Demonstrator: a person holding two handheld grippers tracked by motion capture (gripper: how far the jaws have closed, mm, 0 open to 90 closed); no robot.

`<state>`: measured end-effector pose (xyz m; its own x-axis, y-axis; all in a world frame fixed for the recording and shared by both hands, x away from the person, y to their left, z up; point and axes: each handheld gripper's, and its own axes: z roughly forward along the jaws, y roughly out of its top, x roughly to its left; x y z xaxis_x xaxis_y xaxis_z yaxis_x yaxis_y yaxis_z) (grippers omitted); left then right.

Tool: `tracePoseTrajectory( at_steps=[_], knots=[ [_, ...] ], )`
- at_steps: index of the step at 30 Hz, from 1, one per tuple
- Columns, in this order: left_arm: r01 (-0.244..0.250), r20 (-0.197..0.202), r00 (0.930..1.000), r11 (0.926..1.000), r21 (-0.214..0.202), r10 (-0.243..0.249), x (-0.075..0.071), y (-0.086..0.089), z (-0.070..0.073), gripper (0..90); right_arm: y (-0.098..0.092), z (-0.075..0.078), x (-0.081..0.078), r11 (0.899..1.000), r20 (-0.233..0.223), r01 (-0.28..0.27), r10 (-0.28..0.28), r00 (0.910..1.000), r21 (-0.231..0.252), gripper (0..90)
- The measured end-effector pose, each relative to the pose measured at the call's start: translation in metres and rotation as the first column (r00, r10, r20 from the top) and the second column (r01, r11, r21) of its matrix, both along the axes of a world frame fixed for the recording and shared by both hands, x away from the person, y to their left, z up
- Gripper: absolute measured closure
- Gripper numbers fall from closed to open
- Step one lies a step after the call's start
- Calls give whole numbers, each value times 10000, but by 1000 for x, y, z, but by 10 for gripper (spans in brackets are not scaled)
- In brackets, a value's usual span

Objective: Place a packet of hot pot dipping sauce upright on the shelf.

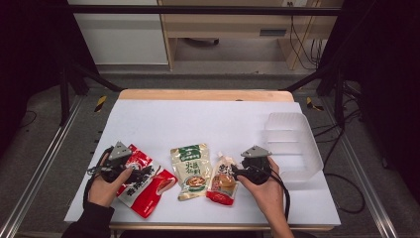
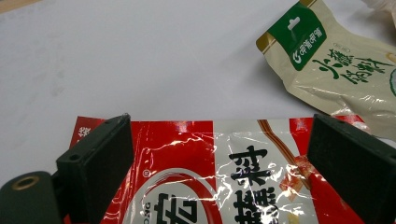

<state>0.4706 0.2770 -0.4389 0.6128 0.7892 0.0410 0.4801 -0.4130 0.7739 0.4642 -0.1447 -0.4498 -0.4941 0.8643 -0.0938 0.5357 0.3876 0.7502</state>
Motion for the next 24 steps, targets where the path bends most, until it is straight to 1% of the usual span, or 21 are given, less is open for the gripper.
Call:
tracePoseTrajectory(
  at_steps=[1, 4, 7, 10, 12, 20, 24],
  knots=[
    [5, 22, 10000, 10000, 10, -5, 0, 1, 0, 75, 1, 0, 0, 10000, -38, 51, -51, 10000, 26, 271],
    [-5, 7, 10000, 10000, -42, 5, 0, 1, 0, 76, 2, 0, -1, 10000, 31, 33, -34, 10000, 63, 287],
    [40, 8, 10000, 10000, 1, -40, 0, 1, 1, 79, 2, 1, -1, 9999, 114, -54, 53, 9999, 92, 343],
    [40, -24, 10000, 10000, 1, -40, 0, -1, 0, 80, 2, 1, 0, 9998, -8, 58, -58, 10000, 180, 361],
    [78, -29, 10000, 10000, 24, -78, 0, -1, 0, 81, 2, 0, 0, 9998, 14, 27, -27, 10000, 173, 377],
    [37, -70, 10000, 10000, 74, -37, 0, 0, 0, 83, 2, 0, 0, 9998, -65, 31, -30, 10000, 179, 403],
    [35, -45, 10000, 10000, 72, -35, 0, 0, 1, 84, 2, -2, 2, 10000, -128, 33, -32, 9999, 68, 416]
  ],
)
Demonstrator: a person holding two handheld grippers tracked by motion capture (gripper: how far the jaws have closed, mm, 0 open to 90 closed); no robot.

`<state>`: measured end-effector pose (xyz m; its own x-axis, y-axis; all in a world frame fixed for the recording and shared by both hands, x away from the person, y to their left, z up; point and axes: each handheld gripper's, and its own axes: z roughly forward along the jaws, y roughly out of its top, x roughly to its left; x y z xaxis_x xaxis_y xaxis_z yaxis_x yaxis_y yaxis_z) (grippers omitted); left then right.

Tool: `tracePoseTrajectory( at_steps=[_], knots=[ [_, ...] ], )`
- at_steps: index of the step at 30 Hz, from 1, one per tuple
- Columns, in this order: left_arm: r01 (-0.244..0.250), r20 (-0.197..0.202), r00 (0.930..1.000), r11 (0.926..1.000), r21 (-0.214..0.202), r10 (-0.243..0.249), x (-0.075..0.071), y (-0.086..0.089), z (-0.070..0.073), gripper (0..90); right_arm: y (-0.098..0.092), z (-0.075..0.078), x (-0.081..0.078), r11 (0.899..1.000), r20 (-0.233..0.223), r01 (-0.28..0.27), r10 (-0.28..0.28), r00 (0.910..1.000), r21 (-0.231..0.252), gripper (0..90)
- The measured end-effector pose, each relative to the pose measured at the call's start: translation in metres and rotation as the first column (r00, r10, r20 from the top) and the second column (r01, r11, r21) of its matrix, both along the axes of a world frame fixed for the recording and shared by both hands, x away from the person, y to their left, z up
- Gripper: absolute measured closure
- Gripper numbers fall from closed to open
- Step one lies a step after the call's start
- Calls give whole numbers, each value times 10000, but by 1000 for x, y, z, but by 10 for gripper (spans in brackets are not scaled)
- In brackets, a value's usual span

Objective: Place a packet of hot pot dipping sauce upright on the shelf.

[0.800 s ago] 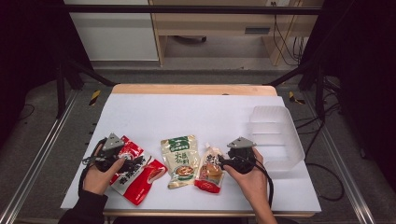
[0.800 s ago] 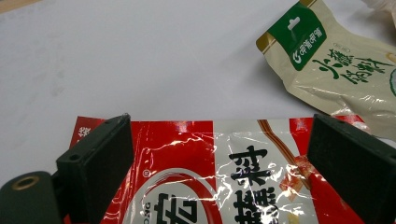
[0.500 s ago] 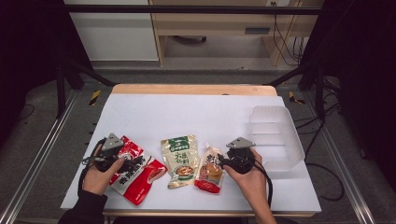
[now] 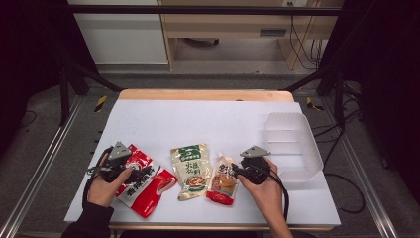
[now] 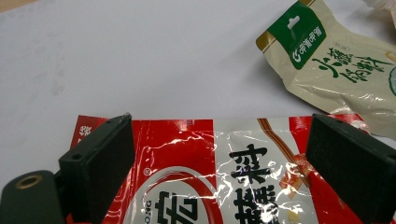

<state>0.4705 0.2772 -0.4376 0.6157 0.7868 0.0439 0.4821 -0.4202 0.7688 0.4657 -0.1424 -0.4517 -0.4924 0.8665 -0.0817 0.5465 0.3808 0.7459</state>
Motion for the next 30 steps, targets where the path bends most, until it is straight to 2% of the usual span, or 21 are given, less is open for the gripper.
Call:
tracePoseTrajectory(
  at_steps=[7, 8, 14, 18, 19, 21, 24, 26, 28, 30],
  knots=[
    [71, 50, 10000, 10000, -4, -71, 0, -2, 1, 88, 5, -8, 7, 10000, -583, -10, 9, 9983, -30, 443],
    [99, 37, 9999, 10000, -4, -99, 0, -3, 1, 88, 7, -11, 8, 10000, -803, -85, 82, 9967, -39, 448],
    [160, 5, 9999, 9999, 20, -160, 0, -5, 1, 91, 8, -18, 11, 9999, -1309, -95, 106, 9913, 88, 453],
    [209, 27, 9998, 9998, 18, -209, -1, -6, 2, 96, 7, -21, 13, 9997, -1431, -114, 141, 9896, 196, 468],
    [239, 22, 9997, 9997, 28, -239, -1, -6, 2, 97, 7, -21, 12, 9994, -1508, -196, 239, 9883, 293, 533],
    [254, 24, 9997, 9997, 40, -254, -2, -6, 3, 97, 8, -22, 11, 9991, -1554, -187, 244, 9875, 375, 559],
    [278, 18, 9996, 9996, 77, -278, -2, -7, 3, 99, 11, -21, 9, 9991, -1433, -408, 419, 9888, 105, 619],
    [272, 20, 9996, 9996, 112, -272, -2, -8, 3, 100, 10, -21, 8, 9990, -1386, -453, 452, 9893, 24, 676],
    [275, 5, 9996, 9995, 132, -276, -2, -8, 3, 100, 10, -21, 8, 9987, -1357, -503, 502, 9895, 23, 695],
    [308, 3, 9995, 9994, 153, -308, -2, -10, 3, 100, 8, -22, 7, 9980, -1357, -627, 631, 9887, 78, 771]
  ],
)
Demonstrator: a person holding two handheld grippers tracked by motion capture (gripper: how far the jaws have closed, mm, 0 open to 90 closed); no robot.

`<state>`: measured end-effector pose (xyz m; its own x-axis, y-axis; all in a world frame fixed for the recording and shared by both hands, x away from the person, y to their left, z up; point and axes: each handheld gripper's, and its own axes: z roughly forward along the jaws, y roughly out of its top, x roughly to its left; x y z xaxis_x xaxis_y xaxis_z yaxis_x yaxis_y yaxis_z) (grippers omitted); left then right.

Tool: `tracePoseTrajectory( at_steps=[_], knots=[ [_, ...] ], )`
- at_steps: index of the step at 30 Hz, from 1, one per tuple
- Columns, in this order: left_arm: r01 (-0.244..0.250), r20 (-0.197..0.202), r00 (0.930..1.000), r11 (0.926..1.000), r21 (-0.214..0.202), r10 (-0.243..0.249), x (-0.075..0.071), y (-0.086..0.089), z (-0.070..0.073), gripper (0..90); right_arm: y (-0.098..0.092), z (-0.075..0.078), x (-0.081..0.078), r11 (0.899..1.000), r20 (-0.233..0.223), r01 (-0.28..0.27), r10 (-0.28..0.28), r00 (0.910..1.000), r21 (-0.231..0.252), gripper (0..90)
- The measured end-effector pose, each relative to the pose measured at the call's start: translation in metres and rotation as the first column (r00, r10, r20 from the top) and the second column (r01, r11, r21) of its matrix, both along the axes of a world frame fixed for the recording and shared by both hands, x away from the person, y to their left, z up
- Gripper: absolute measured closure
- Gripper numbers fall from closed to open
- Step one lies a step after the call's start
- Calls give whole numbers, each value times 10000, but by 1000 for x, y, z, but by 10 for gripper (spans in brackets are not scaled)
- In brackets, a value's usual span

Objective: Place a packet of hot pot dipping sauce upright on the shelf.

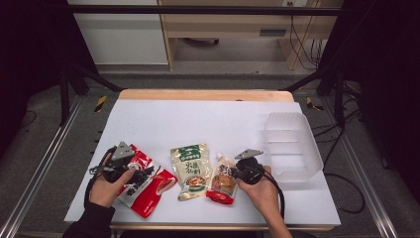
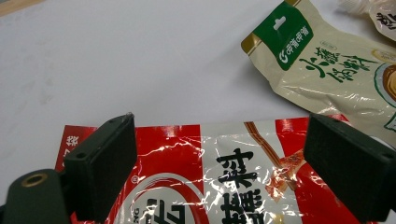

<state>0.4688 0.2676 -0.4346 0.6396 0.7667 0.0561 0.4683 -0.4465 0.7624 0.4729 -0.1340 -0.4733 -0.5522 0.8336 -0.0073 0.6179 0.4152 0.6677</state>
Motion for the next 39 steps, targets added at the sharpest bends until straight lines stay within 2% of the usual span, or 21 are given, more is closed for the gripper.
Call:
tracePoseTrajectory(
  at_steps=[2, 4, 9, 11, 13, 14, 15, 19, 20, 21, 22, 24, 25, 26, 29, 33, 34, 36, 38, 39],
  knots=[
    [16, -22, 10000, 10000, 23, -16, 0, 0, 0, 101, 0, 0, 0, 10000, 21, -68, 68, 10000, -19, 794],
    [49, -22, 10000, 10000, 77, -49, -1, -1, 0, 101, 0, 1, -2, 9998, 87, -184, 184, 9998, -20, 857],
    [66, -20, 10000, 10000, 67, -66, -1, 0, 1, 102, 1, 4, -3, 9995, 241, -295, 297, 9993, -104, 879],
    [86, -42, 10000, 9999, 56, -85, -1, 1, 1, 102, 1, 8, -5, 9994, 393, -332, 335, 9987, -62, 885],
    [91, -47, 9999, 9999, 56, -90, -1, 1, 2, 101, -1, 17, -11, 9990, 770, -437, 431, 9961, 61, 890],
    [97, -47, 9999, 9999, 41, -97, -1, 1, 2, 101, -1, 17, -11, 9990, 770, -437, 431, 9961, 61, 890],
    [165, -93, 9998, 9999, 23, -164, -2, 0, 3, 102, -4, 25, -15, 9985, 1096, -554, 545, 9925, 48, 892],
    [367, -141, 9992, 9992, 145, -365, -4, -1, 5, 101, -8, 36, -19, 9982, 1416, -591, 567, 9883, 130, 894],
    [460, -183, 9988, 9987, 210, -456, -5, -2, 6, 96, -11, 47, -22, 9972, 1707, -724, 678, 9830, 209, 895],
    [460, -183, 9988, 9987, 210, -456, -5, -2, 6, 94, -11, 47, -22, 9972, 1707, -724, 678, 9830, 209, 895],
    [518, -161, 9986, 9982, 301, -513, -5, -3, 8, 92, -13, 59, -25, 9950, 2042, -976, 918, 9746, 189, 896],
    [702, -253, 9973, 9961, 533, -690, -4, -4, 10, 89, -12, 70, -30, 9911, 2508, -1315, 1224, 9603, 199, 897],
    [811, -331, 9963, 9946, 653, -791, -3, -4, 11, 88, -11, 76, -33, 9895, 2614, -1430, 1327, 9561, 208, 897],
    [811, -331, 9963, 9946, 653, -791, -3, -4, 11, 88, -11, 76, -33, 9895, 2614, -1430, 1327, 9561, 208, 897],
    [946, -420, 9949, 9926, 761, -916, 0, -4, 17, 85, -7, 94, -34, 9807, 2838, -1956, 1864, 9406, 43, 899],
    [1134, -422, 9930, 9907, 755, -1104, 6, -7, 26, 85, -5, 102, -29, 9726, 2897, -2318, 2169, 9322, 180, 900],
    [1292, -383, 9912, 9878, 865, -1263, 8, -9, 30, 82, -4, 107, -24, 9715, 3032, -2372, 2242, 9262, 61, 900],
    [1364, -312, 9905, 9867, 889, -1341, 9, -11, 33, 82, -3, 109, -22, 9701, 3062, -2427, 2296, 9239, 50, 900],
    [1502, -76, 9886, 9856, 775, -1501, 11, -17, 39, 81, -1, 114, -12, 9646, 3262, -2636, 2518, 9112, -81, 900],
    [1502, -76, 9886, 9856, 775, -1501, 11, -17, 39, 81, -1, 114, -12, 9646, 3262, -2636, 2518, 9112, -81, 900]
  ],
)
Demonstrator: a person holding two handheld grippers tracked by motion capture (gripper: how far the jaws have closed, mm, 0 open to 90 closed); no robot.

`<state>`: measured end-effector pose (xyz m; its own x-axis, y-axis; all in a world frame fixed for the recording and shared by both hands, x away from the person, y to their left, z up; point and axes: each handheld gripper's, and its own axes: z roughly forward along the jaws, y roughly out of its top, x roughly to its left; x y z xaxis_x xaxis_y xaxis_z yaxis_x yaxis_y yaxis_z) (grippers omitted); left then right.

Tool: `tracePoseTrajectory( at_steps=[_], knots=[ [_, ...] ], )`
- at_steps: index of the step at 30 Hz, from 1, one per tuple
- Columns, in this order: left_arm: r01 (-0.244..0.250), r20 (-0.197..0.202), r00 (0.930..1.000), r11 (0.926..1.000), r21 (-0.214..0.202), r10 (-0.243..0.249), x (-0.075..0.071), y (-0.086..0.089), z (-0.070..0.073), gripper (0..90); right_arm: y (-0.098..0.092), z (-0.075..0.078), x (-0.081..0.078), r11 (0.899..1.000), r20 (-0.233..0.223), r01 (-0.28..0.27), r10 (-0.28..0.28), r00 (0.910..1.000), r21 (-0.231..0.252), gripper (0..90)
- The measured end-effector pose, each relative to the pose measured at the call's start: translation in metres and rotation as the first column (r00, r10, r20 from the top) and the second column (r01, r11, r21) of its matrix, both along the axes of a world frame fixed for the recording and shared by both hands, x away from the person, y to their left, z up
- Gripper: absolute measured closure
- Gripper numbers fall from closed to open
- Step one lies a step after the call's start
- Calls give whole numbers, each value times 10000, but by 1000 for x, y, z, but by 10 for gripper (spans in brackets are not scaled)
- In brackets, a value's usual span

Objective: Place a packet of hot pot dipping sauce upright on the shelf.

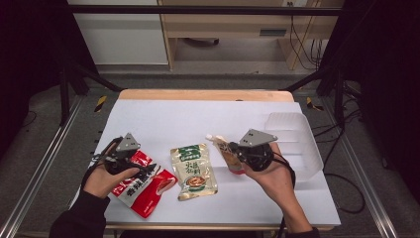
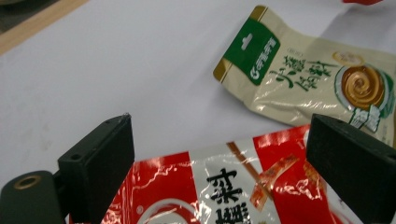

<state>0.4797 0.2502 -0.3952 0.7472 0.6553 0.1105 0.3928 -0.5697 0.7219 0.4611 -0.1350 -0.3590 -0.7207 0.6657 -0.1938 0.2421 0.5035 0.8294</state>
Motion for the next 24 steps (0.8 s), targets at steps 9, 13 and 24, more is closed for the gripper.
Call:
tracePoseTrajectory(
  at_steps=[9, 13, 24],
  knots=[
    [641, 742, 9952, 9979, 41, -642, 6, -26, 29, 87, 13, 17, 26, 9977, 68, -607, 605, 9981, 315, 900],
    [760, 877, 9933, 9971, 23, -759, 7, -32, 37, 87, 22, 22, 30, 9951, 92, -865, 861, 9962, 486, 900],
    [1058, 1095, 9887, 9941, -247, -1025, 14, -45, 62, 123, 48, 28, 38, 9852, 115, -1449, 1444, 9894, 916, 900]
  ],
)
